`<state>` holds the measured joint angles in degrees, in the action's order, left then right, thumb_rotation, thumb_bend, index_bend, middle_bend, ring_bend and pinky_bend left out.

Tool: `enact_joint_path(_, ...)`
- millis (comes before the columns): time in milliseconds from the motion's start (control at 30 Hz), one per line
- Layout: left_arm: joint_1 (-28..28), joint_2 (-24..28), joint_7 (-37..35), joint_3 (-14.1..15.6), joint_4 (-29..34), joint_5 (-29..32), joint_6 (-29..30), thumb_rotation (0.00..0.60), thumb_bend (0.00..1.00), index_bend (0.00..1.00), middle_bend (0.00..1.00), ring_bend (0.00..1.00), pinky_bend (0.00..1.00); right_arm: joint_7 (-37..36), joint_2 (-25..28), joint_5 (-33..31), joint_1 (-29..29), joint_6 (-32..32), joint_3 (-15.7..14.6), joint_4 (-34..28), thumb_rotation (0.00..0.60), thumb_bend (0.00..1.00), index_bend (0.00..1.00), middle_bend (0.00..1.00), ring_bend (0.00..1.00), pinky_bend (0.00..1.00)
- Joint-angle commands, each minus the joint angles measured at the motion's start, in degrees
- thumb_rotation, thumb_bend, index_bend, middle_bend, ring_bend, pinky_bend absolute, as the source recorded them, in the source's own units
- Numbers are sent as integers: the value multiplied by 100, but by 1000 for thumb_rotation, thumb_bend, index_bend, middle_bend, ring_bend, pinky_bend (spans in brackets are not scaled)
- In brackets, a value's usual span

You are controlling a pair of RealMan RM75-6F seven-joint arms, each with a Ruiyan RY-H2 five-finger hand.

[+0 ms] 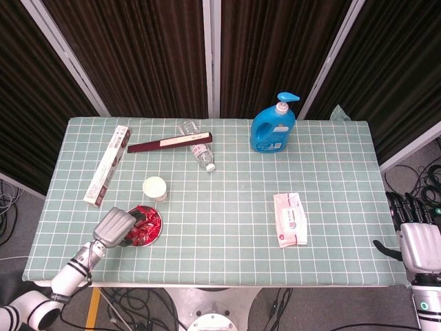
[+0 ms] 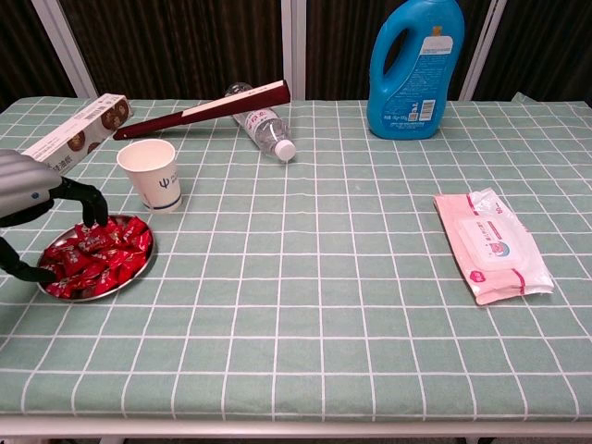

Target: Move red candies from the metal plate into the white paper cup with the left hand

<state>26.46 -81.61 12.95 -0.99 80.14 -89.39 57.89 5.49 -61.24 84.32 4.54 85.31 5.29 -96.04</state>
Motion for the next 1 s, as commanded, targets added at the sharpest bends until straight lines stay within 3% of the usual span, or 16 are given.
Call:
enact_joint_path(33,69,-133,155,-70,-57,317,-211,600,90,406,474,876,1000,-3,4,-18,2,-13,3,4,600,7,4,101,0,90)
enact_joint_path(367,341,-190,389,-184,-12,926,-700,600,105,410,477,877,1000,-40,5,-91,22,-83,10,48,600,7,4,101,0,92)
enact_joint_path(500,449,-164,549,-184,39,1155,-902,600,169,437,496,880,1000,-73,0,-113,18,-96,7,72,600,7,4,101,0,99)
enact_joint_path(733,525,-210,701,-147,-38,1351,-938,600,274,517,561,896,1000,-107,5,-143,25,-125,10,96,600,7,4,101,0,111)
enact_joint_path(1000,566,-385,505,-100,-351,1275,-815,600,369,654,706,925,1000,-159,17,-145,26,-136,7,109,600,6,4,101,0,136)
